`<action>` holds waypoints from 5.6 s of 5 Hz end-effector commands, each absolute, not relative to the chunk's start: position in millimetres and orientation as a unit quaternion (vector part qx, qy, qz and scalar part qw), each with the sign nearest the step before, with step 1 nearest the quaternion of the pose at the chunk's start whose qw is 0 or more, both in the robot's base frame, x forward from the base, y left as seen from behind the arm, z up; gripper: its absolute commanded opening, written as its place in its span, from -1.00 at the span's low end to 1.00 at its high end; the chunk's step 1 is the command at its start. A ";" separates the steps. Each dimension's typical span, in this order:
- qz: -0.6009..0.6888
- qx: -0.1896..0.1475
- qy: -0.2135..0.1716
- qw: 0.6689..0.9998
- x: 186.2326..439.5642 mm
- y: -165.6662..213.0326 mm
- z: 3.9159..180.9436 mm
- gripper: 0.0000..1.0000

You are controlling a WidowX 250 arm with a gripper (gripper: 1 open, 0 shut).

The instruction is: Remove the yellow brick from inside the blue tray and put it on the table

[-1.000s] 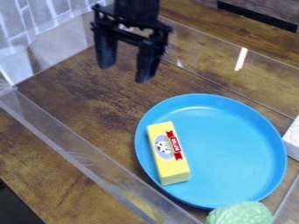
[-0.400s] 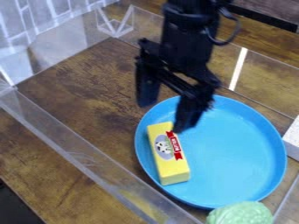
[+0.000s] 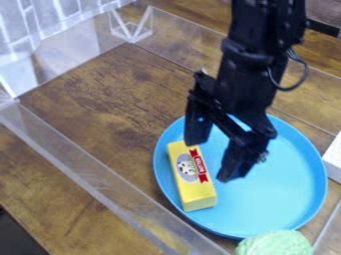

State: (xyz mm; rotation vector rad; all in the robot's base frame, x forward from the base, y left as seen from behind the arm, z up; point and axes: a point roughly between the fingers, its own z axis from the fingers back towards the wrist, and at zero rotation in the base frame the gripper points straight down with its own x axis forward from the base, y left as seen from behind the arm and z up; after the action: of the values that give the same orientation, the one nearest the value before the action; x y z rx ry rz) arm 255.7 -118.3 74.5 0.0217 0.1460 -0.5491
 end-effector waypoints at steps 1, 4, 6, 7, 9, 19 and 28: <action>-0.304 0.004 0.048 0.951 263.1 -121.9 80.5 1.00; -0.315 -0.006 0.054 0.948 267.7 -117.4 63.7 1.00; -0.324 -0.012 0.059 0.944 268.6 -114.0 53.9 1.00; -0.325 -0.016 0.060 0.944 268.7 -112.2 50.0 1.00; -0.325 -0.023 0.061 0.944 268.2 -110.1 42.7 1.00; -0.311 -0.058 0.104 0.943 257.0 -97.1 -17.0 1.00; -0.359 0.039 0.121 0.924 260.2 -100.8 98.4 -1.00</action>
State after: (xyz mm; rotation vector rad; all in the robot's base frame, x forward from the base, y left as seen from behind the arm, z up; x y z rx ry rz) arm 252.7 -95.6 73.7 0.0773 0.3467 -0.7271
